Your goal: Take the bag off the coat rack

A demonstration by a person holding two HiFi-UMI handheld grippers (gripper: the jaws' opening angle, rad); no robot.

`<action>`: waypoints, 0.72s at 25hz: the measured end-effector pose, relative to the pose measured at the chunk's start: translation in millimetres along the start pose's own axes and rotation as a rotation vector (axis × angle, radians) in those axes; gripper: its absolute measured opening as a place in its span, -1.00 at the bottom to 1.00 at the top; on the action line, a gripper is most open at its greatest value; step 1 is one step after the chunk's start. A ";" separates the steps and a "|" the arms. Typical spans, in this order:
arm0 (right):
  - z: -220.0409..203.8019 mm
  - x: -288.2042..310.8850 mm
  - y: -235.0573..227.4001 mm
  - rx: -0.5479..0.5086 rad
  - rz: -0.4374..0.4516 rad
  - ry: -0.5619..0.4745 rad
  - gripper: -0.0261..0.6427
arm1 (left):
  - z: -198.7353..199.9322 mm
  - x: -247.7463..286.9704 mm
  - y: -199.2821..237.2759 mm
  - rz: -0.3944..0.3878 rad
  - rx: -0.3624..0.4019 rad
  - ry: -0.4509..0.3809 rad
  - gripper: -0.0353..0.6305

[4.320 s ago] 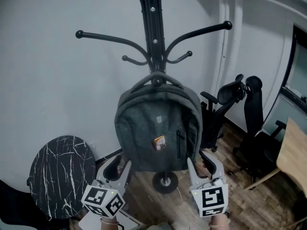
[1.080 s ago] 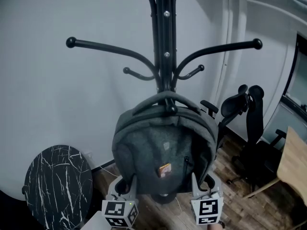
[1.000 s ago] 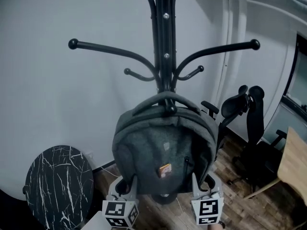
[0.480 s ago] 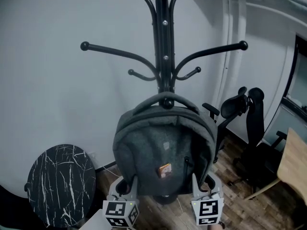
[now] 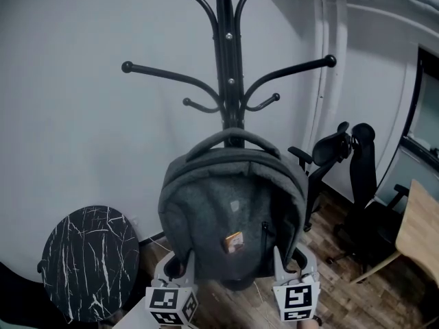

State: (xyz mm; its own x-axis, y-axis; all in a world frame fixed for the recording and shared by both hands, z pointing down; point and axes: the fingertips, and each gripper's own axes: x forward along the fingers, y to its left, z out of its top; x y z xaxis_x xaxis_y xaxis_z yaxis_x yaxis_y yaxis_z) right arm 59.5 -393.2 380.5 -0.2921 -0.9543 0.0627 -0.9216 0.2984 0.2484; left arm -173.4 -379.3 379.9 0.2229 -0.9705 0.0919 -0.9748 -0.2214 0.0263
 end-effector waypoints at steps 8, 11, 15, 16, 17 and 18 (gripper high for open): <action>1.7 -18.0 1.1 -0.008 0.018 -0.024 -0.59 | -0.7 -20.1 -8.3 0.019 0.005 -0.013 -0.67; 2.2 -25.8 2.5 -0.013 0.025 -0.031 -0.60 | -1.7 -29.7 -11.3 0.028 0.003 -0.017 -0.67; 2.3 -39.1 3.9 -0.018 0.033 -0.041 -0.60 | -3.2 -44.2 -17.5 0.039 0.003 -0.022 -0.67; 2.4 -42.7 3.9 -0.020 0.035 -0.042 -0.60 | -3.2 -47.7 -19.4 0.041 0.003 -0.024 -0.67; 2.2 -46.3 4.0 -0.021 0.036 -0.043 -0.60 | -3.5 -51.3 -21.2 0.043 0.003 -0.025 -0.67; 1.8 -50.0 4.2 -0.022 0.037 -0.043 -0.60 | -4.1 -55.0 -23.0 0.044 0.003 -0.027 -0.67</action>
State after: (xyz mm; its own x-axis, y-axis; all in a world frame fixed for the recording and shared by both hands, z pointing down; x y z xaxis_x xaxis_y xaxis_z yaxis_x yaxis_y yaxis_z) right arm 69.8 -344.2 376.7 -0.3370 -0.9410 0.0309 -0.9043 0.3327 0.2676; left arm -163.2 -320.4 378.3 0.1794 -0.9816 0.0660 -0.9838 -0.1784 0.0198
